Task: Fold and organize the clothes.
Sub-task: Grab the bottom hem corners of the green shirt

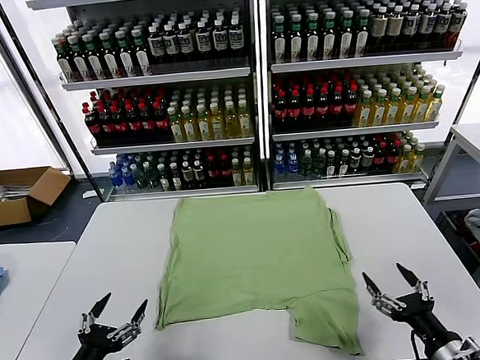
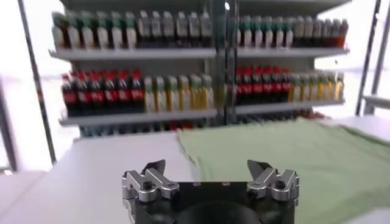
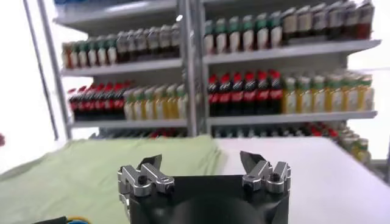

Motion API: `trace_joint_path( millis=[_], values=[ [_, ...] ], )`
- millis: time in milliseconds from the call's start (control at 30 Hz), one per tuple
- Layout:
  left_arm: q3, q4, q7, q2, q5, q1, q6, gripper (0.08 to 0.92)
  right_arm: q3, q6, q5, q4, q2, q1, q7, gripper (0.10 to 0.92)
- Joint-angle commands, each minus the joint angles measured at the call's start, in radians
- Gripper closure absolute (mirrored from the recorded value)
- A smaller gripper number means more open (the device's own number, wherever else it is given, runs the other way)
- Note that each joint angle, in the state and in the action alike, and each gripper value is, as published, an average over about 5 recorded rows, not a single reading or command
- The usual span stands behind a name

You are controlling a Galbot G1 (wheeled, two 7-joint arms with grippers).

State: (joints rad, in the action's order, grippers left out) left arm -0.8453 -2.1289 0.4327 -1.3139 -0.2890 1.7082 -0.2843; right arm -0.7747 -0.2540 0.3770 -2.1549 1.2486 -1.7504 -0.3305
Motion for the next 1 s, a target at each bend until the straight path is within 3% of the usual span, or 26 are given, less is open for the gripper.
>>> trace_joint_path(
  millis=[33,667,1000],
  values=[
    [0.165,0.009,-0.131,0.120,-0.005,0.001,-0.122,0.177,0.091,-0.053,-0.015,-0.021,-0.069,-0.061,0.050,0.203],
    [0.220,0.112,-0.196,0.125,-0.074,-0.116,-0.171,0.177,0.145,-0.083,-0.068,0.013,-0.042,-0.076,0.083,0.218],
    [0.240,0.145,-0.235,0.113,-0.099,-0.134,-0.169,0.177,0.148,-0.068,-0.084,0.013,-0.037,-0.086,0.070,0.484]
  ],
)
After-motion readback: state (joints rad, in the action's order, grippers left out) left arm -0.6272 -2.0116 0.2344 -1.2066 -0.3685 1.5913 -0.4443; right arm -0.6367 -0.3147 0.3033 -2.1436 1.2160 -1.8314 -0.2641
